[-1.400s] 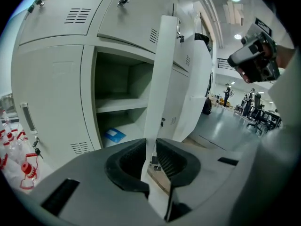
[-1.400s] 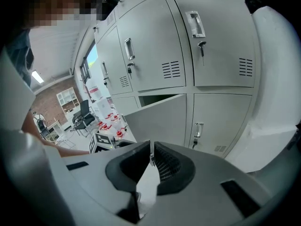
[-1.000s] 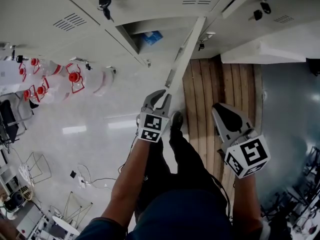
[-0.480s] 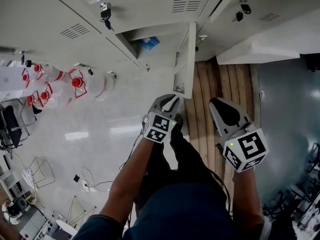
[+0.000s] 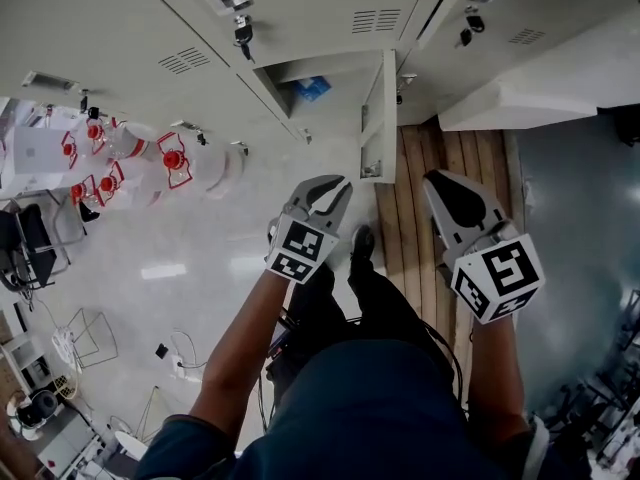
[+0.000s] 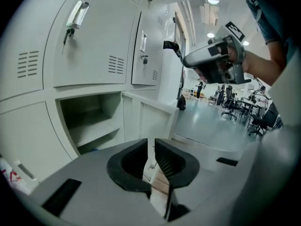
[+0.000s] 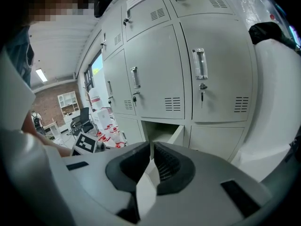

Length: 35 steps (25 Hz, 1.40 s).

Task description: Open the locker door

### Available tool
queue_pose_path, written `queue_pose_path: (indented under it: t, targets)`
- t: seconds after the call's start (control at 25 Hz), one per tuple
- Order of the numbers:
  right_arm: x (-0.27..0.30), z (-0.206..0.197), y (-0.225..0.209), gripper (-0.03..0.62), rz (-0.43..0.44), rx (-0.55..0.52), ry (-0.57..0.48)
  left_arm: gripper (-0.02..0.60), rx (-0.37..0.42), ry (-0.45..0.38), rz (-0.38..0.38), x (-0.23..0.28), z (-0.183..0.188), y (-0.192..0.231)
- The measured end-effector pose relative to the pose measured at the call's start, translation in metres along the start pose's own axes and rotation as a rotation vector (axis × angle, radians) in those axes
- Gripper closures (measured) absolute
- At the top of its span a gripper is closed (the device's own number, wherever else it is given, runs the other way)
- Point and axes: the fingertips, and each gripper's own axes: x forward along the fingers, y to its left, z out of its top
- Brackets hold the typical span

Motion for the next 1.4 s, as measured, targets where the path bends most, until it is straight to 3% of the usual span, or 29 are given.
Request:
queue_pose_path:
  t: [0.84, 1.12, 1.4]
  targets:
    - [-0.041, 0.095, 0.059, 0.556, 0.033, -0.107, -0.135, 0.523, 0.113, -0.152, 0.225, -0.204, 0.134, 0.052]
    - [-0.062, 0.119, 0.080, 0.557, 0.073, -0.075, -0.190, 0.525, 0.138, -0.202, 0.293, -0.270, 0.170, 0.055]
    - [-0.082, 0.136, 0.094, 0.559, 0.084, -0.084, -0.233, 0.528, 0.138, -0.303, 0.333, -0.317, 0.206, 0.044]
